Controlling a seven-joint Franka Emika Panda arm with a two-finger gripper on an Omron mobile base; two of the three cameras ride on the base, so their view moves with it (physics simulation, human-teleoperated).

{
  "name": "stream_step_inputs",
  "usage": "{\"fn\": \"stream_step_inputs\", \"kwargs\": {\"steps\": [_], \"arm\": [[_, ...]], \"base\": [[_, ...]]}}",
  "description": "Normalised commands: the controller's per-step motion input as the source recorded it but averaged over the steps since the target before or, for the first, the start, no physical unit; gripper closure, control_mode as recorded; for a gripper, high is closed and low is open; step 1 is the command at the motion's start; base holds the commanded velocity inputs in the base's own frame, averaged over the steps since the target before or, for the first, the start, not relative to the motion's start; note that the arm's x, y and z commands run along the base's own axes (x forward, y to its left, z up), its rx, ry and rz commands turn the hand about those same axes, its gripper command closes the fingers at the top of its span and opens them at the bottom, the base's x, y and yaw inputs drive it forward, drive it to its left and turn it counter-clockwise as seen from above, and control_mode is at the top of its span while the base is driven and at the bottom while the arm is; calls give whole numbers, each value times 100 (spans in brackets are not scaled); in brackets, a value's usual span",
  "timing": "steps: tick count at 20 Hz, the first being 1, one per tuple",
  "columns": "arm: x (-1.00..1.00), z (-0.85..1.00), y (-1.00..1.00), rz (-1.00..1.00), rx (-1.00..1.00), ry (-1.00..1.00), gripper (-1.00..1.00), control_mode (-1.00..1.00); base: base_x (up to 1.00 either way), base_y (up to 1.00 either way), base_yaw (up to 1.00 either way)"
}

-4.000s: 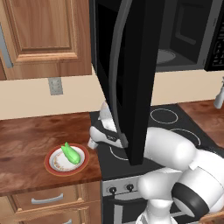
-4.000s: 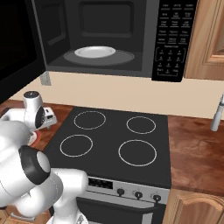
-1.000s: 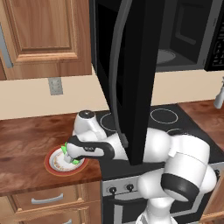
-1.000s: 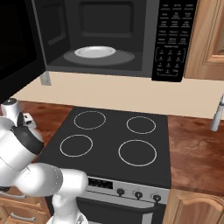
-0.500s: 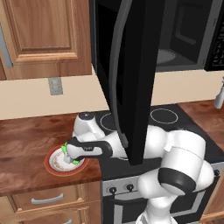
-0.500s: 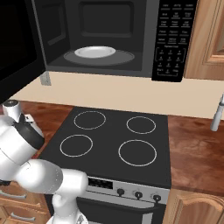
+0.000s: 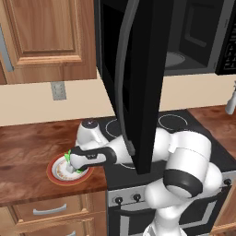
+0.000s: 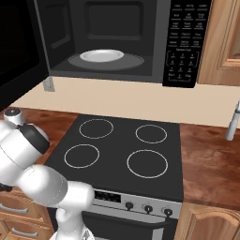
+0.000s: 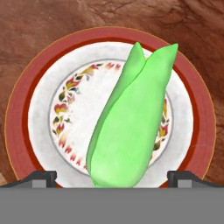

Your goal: Pick the corn from the counter and place it in the microwave. Then turn on the microwave.

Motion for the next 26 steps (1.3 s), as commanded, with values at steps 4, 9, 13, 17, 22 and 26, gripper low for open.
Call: {"fn": "stream_step_inputs", "kwargs": {"steps": [4, 9, 13, 17, 22, 26], "arm": [[4, -9, 5, -2, 0, 0, -100, -100], [5, -10, 4, -2, 0, 0, -100, -100], [5, -10, 2, -2, 0, 0, -100, -100], [6, -8, 3, -2, 0, 0, -100, -100], [6, -9, 5, -2, 0, 0, -100, -100], [3, -9, 7, -2, 0, 0, -100, -100]], "base": [[0, 0, 0], [0, 0, 0], [0, 0, 0], [0, 0, 0], [0, 0, 0], [0, 0, 0]]}}
